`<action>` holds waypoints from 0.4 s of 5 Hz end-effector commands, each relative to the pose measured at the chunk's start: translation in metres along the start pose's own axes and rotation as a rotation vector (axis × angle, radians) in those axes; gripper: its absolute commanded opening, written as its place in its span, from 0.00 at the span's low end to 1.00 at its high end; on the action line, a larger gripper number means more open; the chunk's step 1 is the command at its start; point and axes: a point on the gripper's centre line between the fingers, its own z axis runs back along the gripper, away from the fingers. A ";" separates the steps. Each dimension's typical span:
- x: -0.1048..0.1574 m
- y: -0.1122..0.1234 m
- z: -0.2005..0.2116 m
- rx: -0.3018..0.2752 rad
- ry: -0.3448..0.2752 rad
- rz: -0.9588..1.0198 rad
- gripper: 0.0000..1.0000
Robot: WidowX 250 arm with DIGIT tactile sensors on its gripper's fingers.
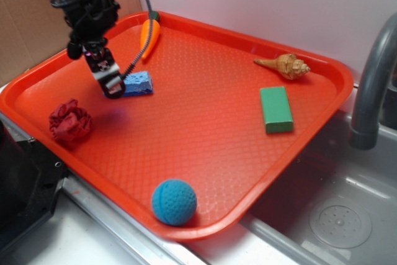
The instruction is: Grab the blue sponge.
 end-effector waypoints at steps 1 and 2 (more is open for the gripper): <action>0.011 0.006 -0.018 -0.031 0.004 -0.009 0.10; -0.011 -0.002 -0.007 0.001 -0.007 0.036 0.00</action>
